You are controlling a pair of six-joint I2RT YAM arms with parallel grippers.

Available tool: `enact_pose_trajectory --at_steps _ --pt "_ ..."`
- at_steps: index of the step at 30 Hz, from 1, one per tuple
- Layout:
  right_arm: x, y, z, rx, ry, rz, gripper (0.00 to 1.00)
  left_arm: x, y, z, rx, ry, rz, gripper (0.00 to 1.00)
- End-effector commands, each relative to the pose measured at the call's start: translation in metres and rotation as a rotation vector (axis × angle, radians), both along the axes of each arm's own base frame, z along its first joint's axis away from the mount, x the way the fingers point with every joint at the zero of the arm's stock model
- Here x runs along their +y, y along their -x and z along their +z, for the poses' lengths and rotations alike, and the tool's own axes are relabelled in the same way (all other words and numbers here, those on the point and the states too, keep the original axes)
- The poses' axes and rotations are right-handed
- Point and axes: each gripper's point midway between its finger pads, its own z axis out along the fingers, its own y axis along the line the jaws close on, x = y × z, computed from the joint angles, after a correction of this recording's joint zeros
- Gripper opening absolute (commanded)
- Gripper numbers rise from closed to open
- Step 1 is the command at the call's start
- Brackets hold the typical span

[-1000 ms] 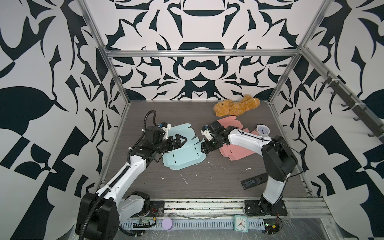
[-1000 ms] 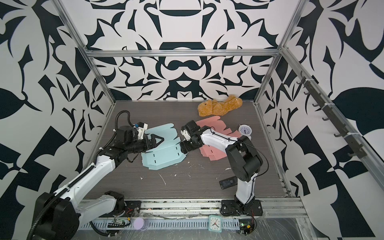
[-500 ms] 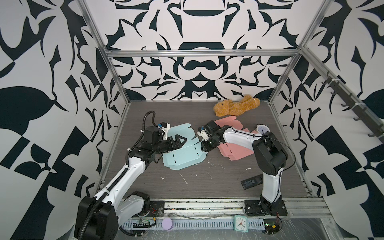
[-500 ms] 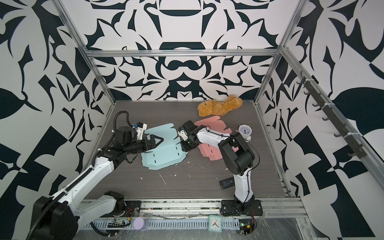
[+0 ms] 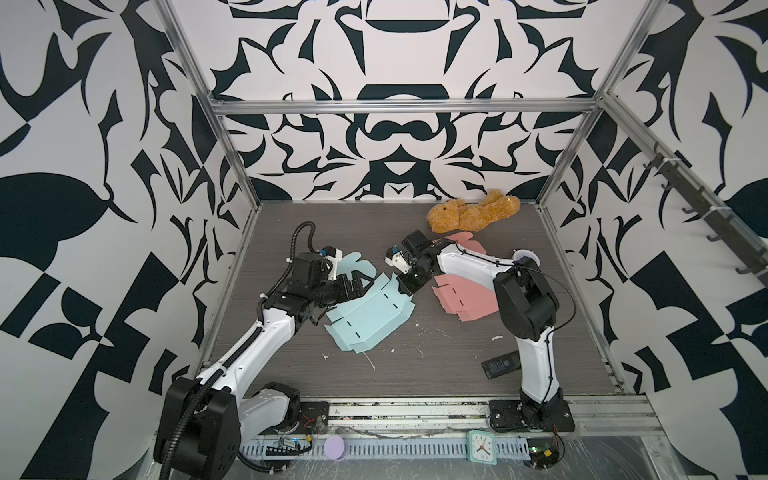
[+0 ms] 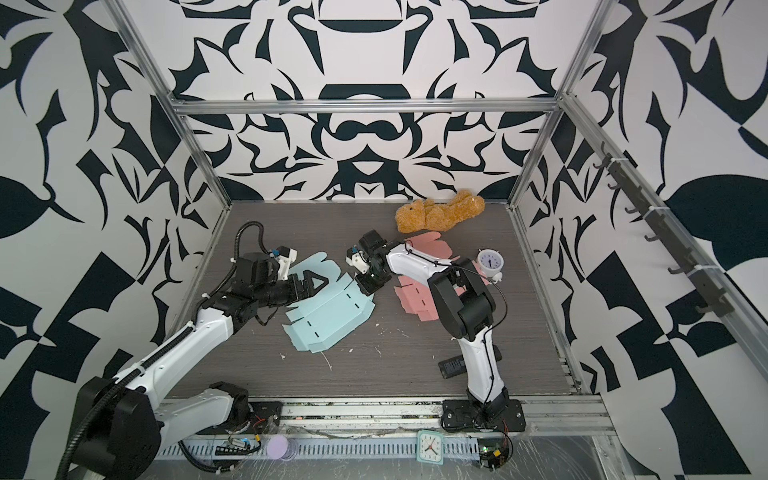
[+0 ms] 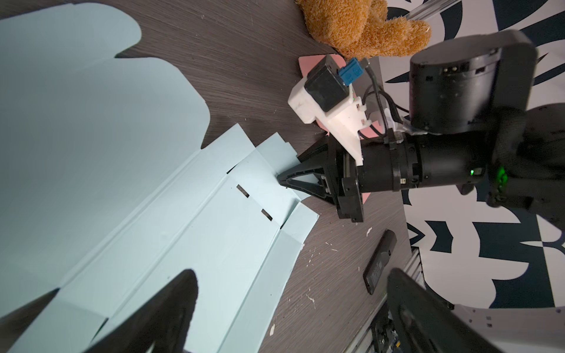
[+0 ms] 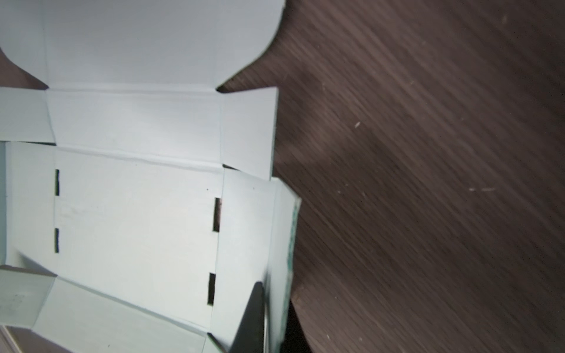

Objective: Fold the paper box

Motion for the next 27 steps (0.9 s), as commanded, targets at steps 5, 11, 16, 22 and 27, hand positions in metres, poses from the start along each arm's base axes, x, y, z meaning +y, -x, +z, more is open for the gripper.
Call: enact_pose_trajectory --at_steps 5,11,16,22,27 --pt "0.024 -0.007 0.021 0.003 -0.066 0.172 0.15 0.006 -0.001 -0.021 0.016 -0.062 0.008 0.99" --pt "0.025 -0.018 0.029 -0.035 -0.05 0.165 0.23 0.007 0.002 -0.034 0.045 -0.073 0.006 0.99" --pt "0.014 -0.03 0.046 -0.115 -0.007 0.09 0.47 0.008 0.005 -0.045 0.071 -0.085 0.004 0.99" --pt "-0.002 -0.038 0.097 -0.236 -0.02 -0.067 0.74 0.01 0.007 -0.054 0.087 -0.104 0.003 0.99" --pt "-0.024 -0.015 0.124 -0.212 -0.072 -0.24 0.79 0.012 0.008 -0.061 0.096 -0.124 -0.002 0.99"
